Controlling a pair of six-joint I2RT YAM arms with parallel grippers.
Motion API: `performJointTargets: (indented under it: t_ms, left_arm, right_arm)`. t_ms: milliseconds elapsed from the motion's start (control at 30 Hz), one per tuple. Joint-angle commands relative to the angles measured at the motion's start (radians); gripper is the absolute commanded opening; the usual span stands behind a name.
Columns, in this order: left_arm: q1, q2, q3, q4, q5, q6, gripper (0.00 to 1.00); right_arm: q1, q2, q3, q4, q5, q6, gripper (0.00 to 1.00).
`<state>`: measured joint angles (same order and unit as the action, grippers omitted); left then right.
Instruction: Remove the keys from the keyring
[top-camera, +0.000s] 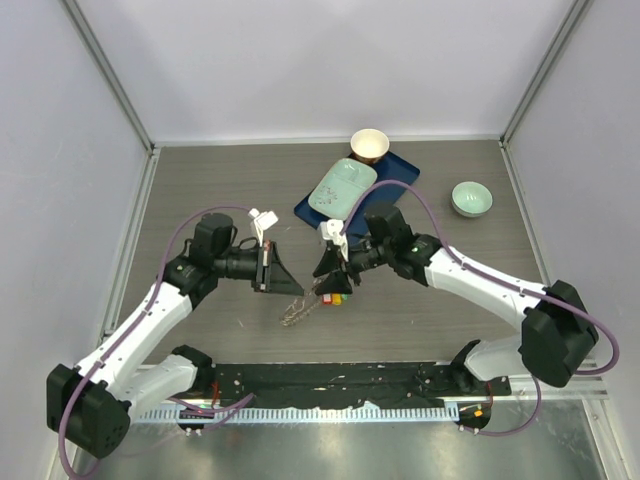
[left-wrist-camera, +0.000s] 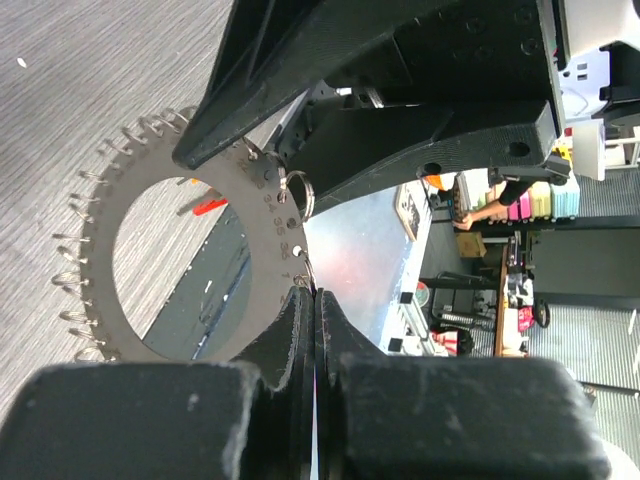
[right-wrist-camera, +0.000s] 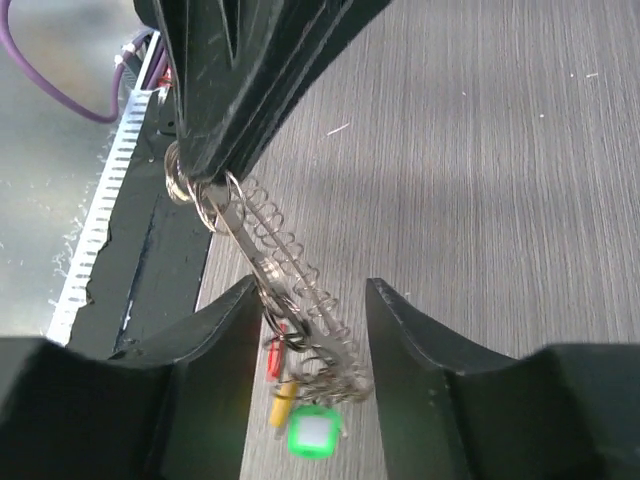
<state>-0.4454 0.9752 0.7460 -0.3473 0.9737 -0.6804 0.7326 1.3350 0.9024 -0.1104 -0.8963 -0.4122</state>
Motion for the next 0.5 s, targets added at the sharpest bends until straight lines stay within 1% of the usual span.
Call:
performJointTargets:
  t_ms: [0, 33, 100, 133, 233, 267, 300, 333, 367, 400, 467]
  left_arm:
    - [-0.004, 0.005, 0.043, 0.062, 0.063, -0.011, 0.0]
    - [-0.004, 0.005, 0.039, 0.062, 0.06, -0.011, 0.0]
    - [-0.004, 0.002, 0.038, 0.065, 0.05, -0.01, 0.0]
    - [-0.004, -0.003, 0.039, 0.068, 0.042, -0.008, 0.0]
    - [-0.004, -0.015, 0.052, 0.071, 0.014, 0.005, 0.0]
    - [-0.004, -0.015, 0.062, 0.044, -0.027, 0.04, 0.01]
    - [-0.004, -0.015, 0.09, 0.018, -0.058, 0.065, 0.27]
    - [-0.006, -0.01, 0.108, -0.01, -0.087, 0.091, 0.43]
    - [-0.004, -0.006, 0.13, -0.078, -0.119, 0.131, 0.54]
    - [-0.004, -0.001, 0.174, -0.106, -0.134, 0.196, 0.72]
    - [-0.004, 0.013, 0.219, -0.177, -0.165, 0.258, 0.87]
  right_arm:
    - [0.022, 0.018, 0.085, 0.017, -0.035, 0.027, 0.39]
    - [0.028, 0.013, 0.087, 0.015, -0.027, 0.027, 0.2]
    - [0.031, 0.003, 0.089, 0.008, -0.012, 0.032, 0.05]
    - [0.031, -0.016, 0.089, -0.003, 0.0, 0.033, 0.01]
    - [0.033, -0.069, 0.082, -0.015, 0.033, 0.041, 0.01]
    - [0.033, -0.086, 0.078, -0.012, 0.045, 0.046, 0.01]
    - [0.033, -0.101, 0.07, 0.007, 0.053, 0.073, 0.01]
    - [0.033, -0.114, 0.073, 0.011, 0.06, 0.085, 0.01]
    - [0.033, -0.132, 0.079, 0.006, 0.06, 0.096, 0.01]
    - [0.033, -0.138, 0.101, -0.027, 0.062, 0.104, 0.01]
    - [0.033, -0.137, 0.147, -0.081, 0.068, 0.104, 0.01]
